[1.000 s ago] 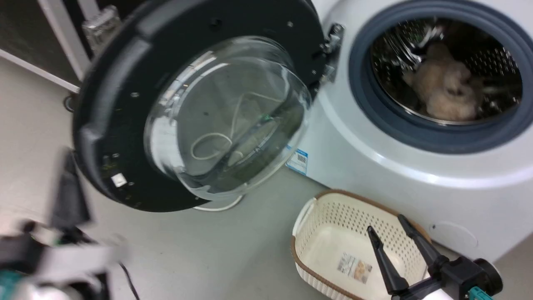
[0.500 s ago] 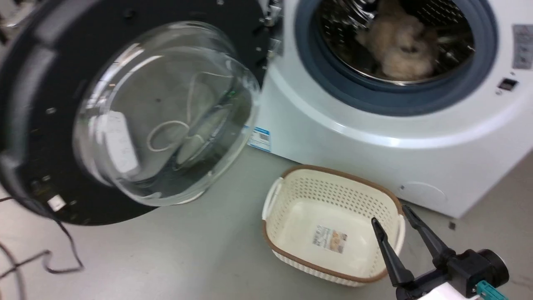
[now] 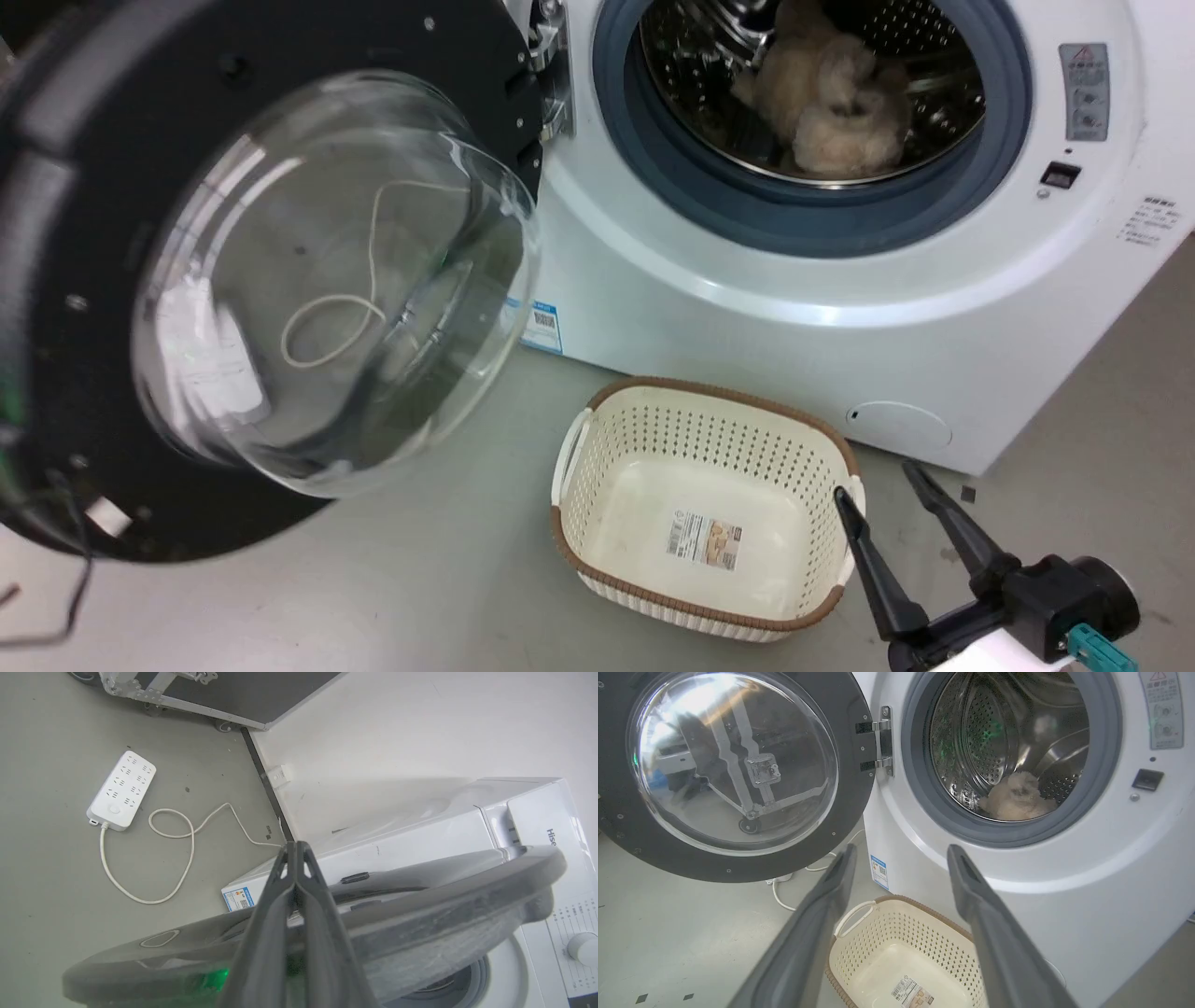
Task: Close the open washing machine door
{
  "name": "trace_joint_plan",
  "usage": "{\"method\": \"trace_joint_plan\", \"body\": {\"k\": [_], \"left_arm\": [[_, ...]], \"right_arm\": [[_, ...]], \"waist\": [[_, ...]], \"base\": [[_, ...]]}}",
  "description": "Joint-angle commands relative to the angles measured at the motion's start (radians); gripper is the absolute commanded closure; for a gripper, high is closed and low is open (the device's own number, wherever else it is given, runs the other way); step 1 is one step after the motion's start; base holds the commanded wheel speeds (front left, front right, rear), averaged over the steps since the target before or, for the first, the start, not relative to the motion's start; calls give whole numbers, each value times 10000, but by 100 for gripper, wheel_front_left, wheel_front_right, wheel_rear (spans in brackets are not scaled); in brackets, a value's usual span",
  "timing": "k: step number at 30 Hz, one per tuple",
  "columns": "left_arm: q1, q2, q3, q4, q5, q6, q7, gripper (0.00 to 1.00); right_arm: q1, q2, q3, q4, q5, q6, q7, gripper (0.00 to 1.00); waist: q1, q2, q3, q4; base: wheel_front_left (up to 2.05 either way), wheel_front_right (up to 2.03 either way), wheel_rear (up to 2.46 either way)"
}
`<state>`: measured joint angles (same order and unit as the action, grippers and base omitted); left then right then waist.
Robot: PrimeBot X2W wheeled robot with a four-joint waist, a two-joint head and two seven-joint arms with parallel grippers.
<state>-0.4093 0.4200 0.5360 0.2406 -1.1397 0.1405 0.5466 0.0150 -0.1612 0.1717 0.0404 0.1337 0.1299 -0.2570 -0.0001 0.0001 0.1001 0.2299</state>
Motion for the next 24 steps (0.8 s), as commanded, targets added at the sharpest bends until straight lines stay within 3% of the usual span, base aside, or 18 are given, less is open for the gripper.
{"method": "trace_joint_plan", "body": {"k": [1, 6, 8, 11, 16, 17, 24], "left_arm": [[373, -235, -221, -178, -241, -152, 495, 100], [1156, -675, -359, -1219, -1460, -605, 2058, 100], [2001, -1075, -559, -2269, -2180, -605, 3116, 100], [2602, -1500, -842, -3046, -2508, -546, 3623, 100], [3424, -2441, -1500, -4152, -2820, -469, 3999, 100], [3778, -3043, -1966, -4485, -3004, -513, 4061, 100], [4447, -3669, -3681, -4889, -3584, -678, 3291, 100]], "right_arm": [[26, 67, -20, 57, 65, 8, -47, 0], [46, 275, -187, 137, 25, 8, -47, 0], [107, 431, -397, 227, -37, 8, -47, 0], [163, 533, -569, 272, -95, 8, -47, 0], [142, 601, -836, 274, -185, 8, -47, 0], [125, 591, -956, 276, -224, 8, -47, 0], [-27, 436, -1015, 248, -217, 8, -47, 0]], "waist": [[1, -1, -150, 6], [1, -1, -531, 16], [1, -1, -856, -53], [1, -1, -1033, -175], [1, -1, -1057, -570], [1, -1, -994, -917], [1, -1, -596, -2135]], "base": [[0, 0, 0], [0, 0, 0], [0, 0, 0], [0, 0, 0], [0, 0, 0], [0, 0, 0], [0, 0, 0]]}}
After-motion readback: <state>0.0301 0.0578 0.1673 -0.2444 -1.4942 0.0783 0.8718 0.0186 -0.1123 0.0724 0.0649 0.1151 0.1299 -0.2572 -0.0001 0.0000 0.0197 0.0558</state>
